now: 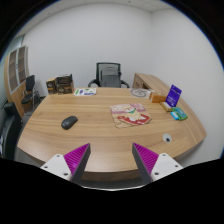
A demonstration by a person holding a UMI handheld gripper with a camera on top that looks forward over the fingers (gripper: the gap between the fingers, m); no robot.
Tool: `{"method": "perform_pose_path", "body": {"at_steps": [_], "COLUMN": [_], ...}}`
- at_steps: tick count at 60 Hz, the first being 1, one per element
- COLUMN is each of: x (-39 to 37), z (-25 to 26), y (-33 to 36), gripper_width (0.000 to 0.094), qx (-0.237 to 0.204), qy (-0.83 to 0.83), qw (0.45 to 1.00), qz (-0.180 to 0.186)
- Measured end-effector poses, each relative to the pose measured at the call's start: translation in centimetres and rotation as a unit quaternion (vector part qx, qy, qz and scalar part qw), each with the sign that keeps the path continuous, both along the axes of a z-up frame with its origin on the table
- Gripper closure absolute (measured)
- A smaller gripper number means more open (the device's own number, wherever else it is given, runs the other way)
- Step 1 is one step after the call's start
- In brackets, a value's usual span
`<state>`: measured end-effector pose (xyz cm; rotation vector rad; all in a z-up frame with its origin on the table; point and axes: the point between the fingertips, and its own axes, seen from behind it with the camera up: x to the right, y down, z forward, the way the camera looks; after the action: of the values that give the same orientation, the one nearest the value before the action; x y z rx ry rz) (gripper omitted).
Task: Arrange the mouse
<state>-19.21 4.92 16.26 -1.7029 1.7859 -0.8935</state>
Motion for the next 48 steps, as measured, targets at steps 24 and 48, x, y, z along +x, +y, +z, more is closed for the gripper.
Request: {"method": "perform_pose_path", "body": {"at_steps": [24,48], "x": [0.4,1.3], "z": [-1.1,-3.3], "y": [-0.1,8.6], "gripper_width": [0.0068,0.0069], "qx": [-0.01,0.027], "qy": [0.006,0.007], "qw": [1.0,0.999], "qz": [-0.016,0.024]}}
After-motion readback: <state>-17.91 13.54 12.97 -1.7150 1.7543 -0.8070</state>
